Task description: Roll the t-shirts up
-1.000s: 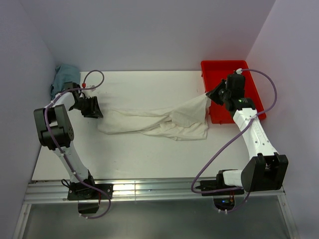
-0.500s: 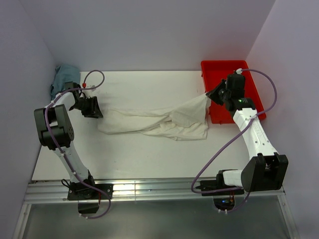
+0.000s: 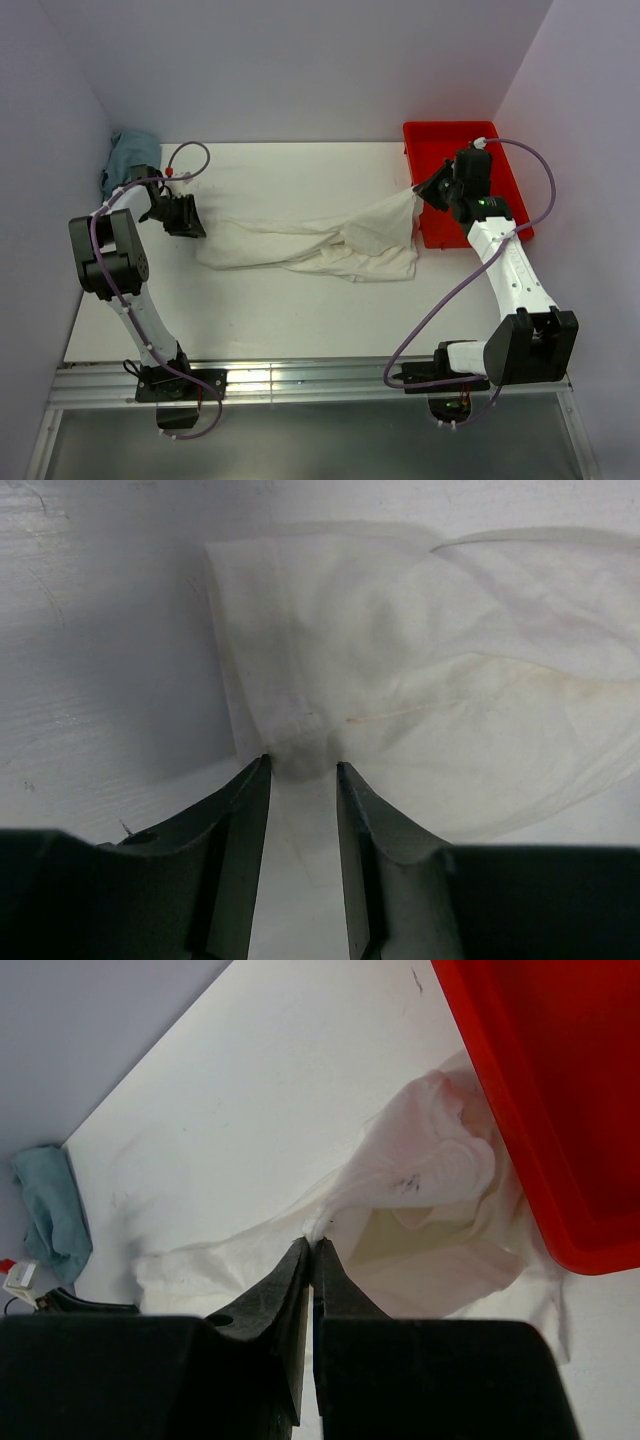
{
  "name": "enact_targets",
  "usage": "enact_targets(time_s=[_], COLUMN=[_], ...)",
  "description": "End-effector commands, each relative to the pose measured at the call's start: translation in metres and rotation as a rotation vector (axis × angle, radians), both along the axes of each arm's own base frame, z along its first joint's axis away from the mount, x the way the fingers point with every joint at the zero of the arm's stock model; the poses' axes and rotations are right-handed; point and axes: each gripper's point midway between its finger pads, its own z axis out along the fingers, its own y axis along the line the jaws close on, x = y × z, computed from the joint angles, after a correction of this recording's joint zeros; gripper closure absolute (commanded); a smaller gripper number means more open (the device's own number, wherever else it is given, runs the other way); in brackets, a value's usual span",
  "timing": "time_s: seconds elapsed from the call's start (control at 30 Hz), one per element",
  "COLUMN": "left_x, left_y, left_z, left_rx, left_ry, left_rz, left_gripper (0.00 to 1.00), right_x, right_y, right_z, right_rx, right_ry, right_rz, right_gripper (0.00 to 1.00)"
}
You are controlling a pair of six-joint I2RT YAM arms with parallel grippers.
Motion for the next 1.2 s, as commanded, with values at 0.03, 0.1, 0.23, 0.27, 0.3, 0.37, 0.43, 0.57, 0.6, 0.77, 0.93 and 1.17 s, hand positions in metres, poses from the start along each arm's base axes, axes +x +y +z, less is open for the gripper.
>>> enact_targets(time_s=[0.03,0.1,0.23,0.27,0.3,0.37,0.43,0.57,0.6,0.77,0.93,1.17], left_x=[0.01,0.01,0.012,0.013,0.013,0.014,0.016,0.021,0.022,0.025,0.025,0.02], left_y=[0.001,0.0,0.002,0.002,0.002,0.002,0.002,0.001,0.002,0.002,0.005,0.012], left_z=[0.0,0.0,-0.004,-0.005,-0.006,-0.004,0.002,0.021,0.025,0.054,0.089,0.118], left_rx=[0.004,0.0,0.005,0.006,0.004,0.005,0.005,0.005,0.007,0.021,0.041,0.06], left_ry=[-0.024,-0.022,-0.016,-0.016,-0.013,-0.02,-0.035,-0.08,-0.091,-0.154,-0.232,-0.277], left_rz=[0.004,0.004,0.01,0.011,0.01,0.011,0.012,0.008,0.01,0.009,0.013,0.038], left_gripper=[0.62,0.63,0.66,0.69,0.71,0.8,0.87,1.0,1.0,1.0,1.0,1.0], right_x=[0.003,0.003,0.003,0.004,0.004,0.004,0.003,0.003,0.002,0.0,-0.002,-0.005], right_y=[-0.003,-0.003,-0.003,-0.003,-0.003,-0.002,-0.003,-0.003,-0.003,-0.004,-0.005,-0.005], right_z=[0.018,0.018,0.017,0.017,0.017,0.018,0.018,0.019,0.019,0.024,0.029,0.041], right_rx=[-0.01,-0.01,-0.009,-0.009,-0.009,-0.01,-0.011,-0.013,-0.015,-0.02,-0.026,-0.027], right_ry=[-0.064,-0.064,-0.063,-0.063,-0.06,-0.063,-0.062,-0.062,-0.062,-0.068,-0.073,-0.092], right_rz=[0.004,0.004,0.005,0.005,0.005,0.007,0.007,0.006,0.007,0.006,0.001,0.004], right_gripper=[1.0,1.0,1.0,1.0,1.0,1.0,1.0,1.0,1.0,1.0,1.0,1.0])
